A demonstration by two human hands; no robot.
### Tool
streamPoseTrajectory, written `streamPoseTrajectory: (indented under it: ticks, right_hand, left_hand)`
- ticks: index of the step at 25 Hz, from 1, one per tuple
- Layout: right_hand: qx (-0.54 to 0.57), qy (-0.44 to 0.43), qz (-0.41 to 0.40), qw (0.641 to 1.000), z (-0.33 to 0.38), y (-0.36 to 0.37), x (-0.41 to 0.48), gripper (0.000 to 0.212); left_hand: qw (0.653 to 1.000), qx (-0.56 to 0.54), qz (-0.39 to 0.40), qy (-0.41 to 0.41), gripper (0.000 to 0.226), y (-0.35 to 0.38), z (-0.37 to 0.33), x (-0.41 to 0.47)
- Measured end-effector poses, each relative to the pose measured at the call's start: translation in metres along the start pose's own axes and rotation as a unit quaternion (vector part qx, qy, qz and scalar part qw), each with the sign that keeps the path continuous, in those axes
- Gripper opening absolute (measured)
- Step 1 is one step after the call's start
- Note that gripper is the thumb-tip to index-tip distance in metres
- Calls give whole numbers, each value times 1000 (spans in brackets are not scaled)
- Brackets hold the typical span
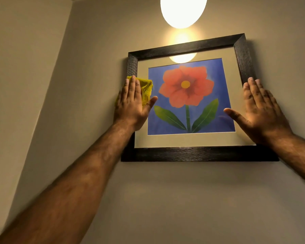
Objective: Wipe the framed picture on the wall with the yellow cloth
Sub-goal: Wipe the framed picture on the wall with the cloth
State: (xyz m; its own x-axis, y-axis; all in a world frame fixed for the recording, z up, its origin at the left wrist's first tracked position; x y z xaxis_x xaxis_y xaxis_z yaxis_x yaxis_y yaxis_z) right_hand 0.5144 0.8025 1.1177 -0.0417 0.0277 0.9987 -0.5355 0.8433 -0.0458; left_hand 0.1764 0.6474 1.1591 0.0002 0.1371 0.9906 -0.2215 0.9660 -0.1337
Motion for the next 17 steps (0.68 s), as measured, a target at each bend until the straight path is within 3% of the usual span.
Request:
streamPoseTrajectory:
  ticks: [5, 7, 11, 17]
  right_hand:
    - [-10, 1, 9, 1000, 4, -3, -1, 109]
    - [-20, 1, 7, 1000, 4, -5, -1, 110]
    - [-26, -3, 9, 1000, 6, -5, -2, 112]
    - [-48, -20, 4, 999, 3, -2, 0, 112]
  left_hand:
    - [1000, 8, 13, 18, 100, 18, 2, -114]
    - [999, 21, 18, 23, 101, 21, 2, -122]
    - [1000, 18, -2, 21, 112, 9, 3, -50]
    - [1000, 3, 4, 3, 101, -2, 7, 45]
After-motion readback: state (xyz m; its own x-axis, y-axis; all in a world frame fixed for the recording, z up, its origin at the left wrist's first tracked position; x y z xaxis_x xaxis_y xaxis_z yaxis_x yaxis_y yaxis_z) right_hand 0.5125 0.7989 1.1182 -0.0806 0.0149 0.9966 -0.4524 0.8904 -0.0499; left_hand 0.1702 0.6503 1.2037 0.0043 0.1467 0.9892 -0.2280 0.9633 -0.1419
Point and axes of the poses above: each hand's wrist, its own x-axis towards the middle knuckle, its own y-axis out of the palm, z = x × y, the point moved 4 cm from there along x, towards the middle knuckle, and after that the axes turned 1 degree about y, right-handed, at the moved point
